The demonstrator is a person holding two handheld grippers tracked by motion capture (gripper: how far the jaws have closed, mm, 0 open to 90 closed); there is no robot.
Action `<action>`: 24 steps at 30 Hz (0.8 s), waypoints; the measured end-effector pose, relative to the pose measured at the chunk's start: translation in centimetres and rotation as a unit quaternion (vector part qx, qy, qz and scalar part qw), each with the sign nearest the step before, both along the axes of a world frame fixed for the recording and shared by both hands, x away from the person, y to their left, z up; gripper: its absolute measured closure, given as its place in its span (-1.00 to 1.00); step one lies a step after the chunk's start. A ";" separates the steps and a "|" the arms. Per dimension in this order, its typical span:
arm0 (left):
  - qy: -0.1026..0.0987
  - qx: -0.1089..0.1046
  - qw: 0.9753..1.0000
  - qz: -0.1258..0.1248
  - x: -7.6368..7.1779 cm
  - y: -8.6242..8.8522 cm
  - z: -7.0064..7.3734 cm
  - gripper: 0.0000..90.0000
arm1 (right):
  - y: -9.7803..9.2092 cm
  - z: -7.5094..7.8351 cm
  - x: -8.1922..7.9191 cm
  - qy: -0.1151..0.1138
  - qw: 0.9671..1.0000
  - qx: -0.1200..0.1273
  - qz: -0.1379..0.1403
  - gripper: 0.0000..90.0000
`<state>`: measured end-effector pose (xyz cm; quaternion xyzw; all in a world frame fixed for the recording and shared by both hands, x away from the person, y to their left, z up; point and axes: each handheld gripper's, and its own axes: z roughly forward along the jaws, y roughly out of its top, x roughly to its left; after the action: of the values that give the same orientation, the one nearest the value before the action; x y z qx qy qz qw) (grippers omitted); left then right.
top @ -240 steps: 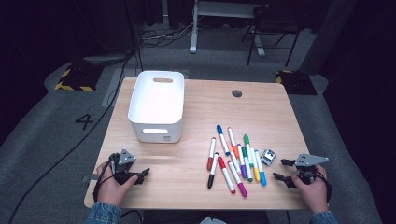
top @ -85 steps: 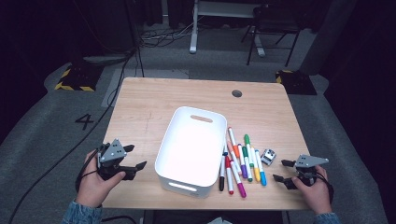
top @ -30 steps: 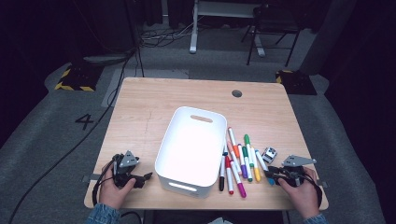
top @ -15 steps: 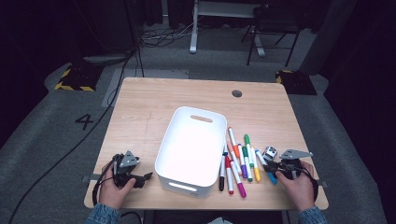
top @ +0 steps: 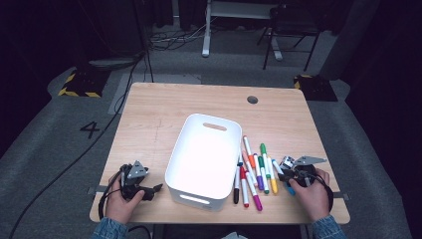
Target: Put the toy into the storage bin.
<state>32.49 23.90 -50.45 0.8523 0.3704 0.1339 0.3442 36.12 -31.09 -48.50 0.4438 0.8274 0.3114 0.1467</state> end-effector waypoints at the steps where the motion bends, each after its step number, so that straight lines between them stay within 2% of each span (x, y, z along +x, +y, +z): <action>1: 0.000 0.000 1.000 0.000 0.0 0.0 0.0 -0.61 | 0.1 0.0 0.1 0.004 1.000 -0.002 -0.001 0.49; 12: 0.000 0.000 1.000 0.000 0.0 0.0 0.0 -0.61 | 0.1 0.2 -0.1 0.010 1.000 -0.014 -0.012 0.67; 24: 0.000 0.000 1.000 0.000 0.0 0.0 0.0 -0.61 | -0.8 0.4 -1.5 0.017 0.999 -0.022 -0.016 0.70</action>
<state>32.49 23.90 -50.45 0.8523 0.3705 0.1341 0.3440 34.66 -31.84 -48.11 0.4586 0.8292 0.2833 0.1476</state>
